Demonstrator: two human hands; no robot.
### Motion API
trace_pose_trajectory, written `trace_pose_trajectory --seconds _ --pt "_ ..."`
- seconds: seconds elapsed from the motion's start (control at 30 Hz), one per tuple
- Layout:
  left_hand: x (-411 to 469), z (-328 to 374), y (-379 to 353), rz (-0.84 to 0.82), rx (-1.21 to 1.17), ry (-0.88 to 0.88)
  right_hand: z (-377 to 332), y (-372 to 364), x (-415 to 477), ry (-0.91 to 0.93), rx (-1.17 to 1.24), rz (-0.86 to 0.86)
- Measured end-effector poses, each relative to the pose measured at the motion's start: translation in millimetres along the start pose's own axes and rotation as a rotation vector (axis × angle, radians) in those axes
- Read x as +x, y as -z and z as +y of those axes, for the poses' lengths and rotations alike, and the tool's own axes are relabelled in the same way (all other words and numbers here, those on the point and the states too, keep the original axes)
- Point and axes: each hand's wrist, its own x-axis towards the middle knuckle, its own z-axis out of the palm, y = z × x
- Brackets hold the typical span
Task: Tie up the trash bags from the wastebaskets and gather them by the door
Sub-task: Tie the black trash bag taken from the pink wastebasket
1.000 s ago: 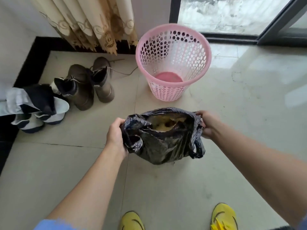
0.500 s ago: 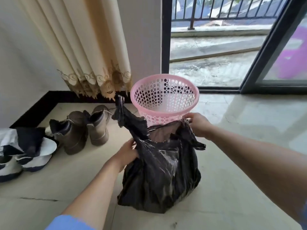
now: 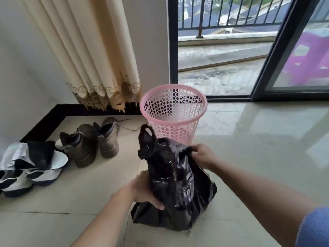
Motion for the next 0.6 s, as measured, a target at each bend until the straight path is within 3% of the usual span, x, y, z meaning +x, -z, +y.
trace_pose_trajectory --seconds 0.1,0.17,0.27,0.33,0.4,0.5,0.6 --pt "6 4 -17 0.223 -0.168 -0.067 3 -12 -7 -0.205 0.468 0.154" --pt "12 5 -19 0.331 -0.336 0.008 6 -13 -10 -0.362 0.626 0.232" --pt "17 6 -9 0.553 -0.93 0.237 17 -4 -10 -0.593 0.643 0.3" --pt "18 6 1 0.665 -1.174 0.31 23 1 -12 -0.566 0.642 0.271" --pt "22 8 9 0.73 -1.276 0.337 25 2 -14 -0.458 0.616 0.199" --pt "28 9 12 0.788 -1.361 0.407 17 8 -17 -0.307 0.599 -0.065" --pt "30 10 11 0.725 -1.44 0.418 11 13 -17 -0.217 0.478 -0.316"
